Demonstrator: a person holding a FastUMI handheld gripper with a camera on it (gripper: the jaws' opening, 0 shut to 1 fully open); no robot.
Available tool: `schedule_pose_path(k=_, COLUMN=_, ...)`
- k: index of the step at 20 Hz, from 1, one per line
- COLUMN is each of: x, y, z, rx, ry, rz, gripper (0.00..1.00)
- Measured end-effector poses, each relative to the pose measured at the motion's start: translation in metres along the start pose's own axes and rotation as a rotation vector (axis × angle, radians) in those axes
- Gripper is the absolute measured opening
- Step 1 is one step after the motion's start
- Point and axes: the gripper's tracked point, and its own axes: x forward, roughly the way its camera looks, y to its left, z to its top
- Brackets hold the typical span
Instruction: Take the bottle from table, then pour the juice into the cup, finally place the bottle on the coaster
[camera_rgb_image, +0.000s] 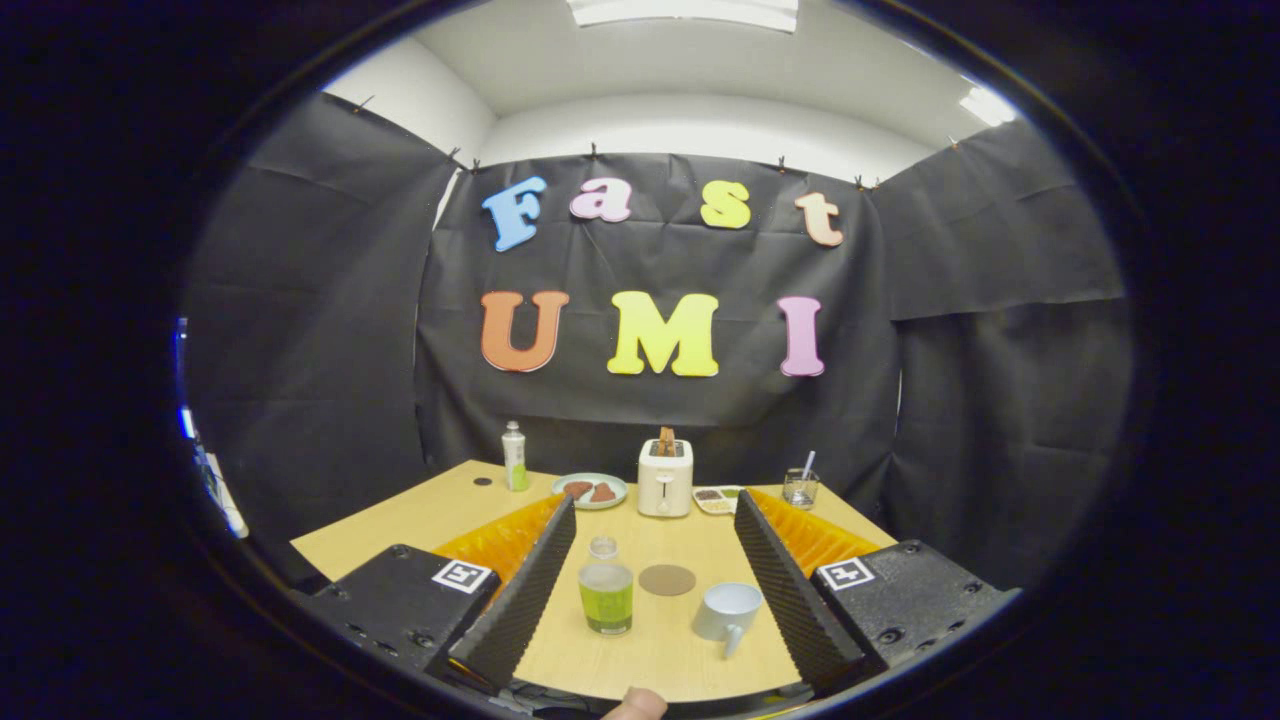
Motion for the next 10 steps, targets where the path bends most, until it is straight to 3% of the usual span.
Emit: schedule_pose_path(k=10, x=0.020, y=0.014, z=-0.029, rx=-0.005, ry=0.041, rz=0.003, gripper=1.00)
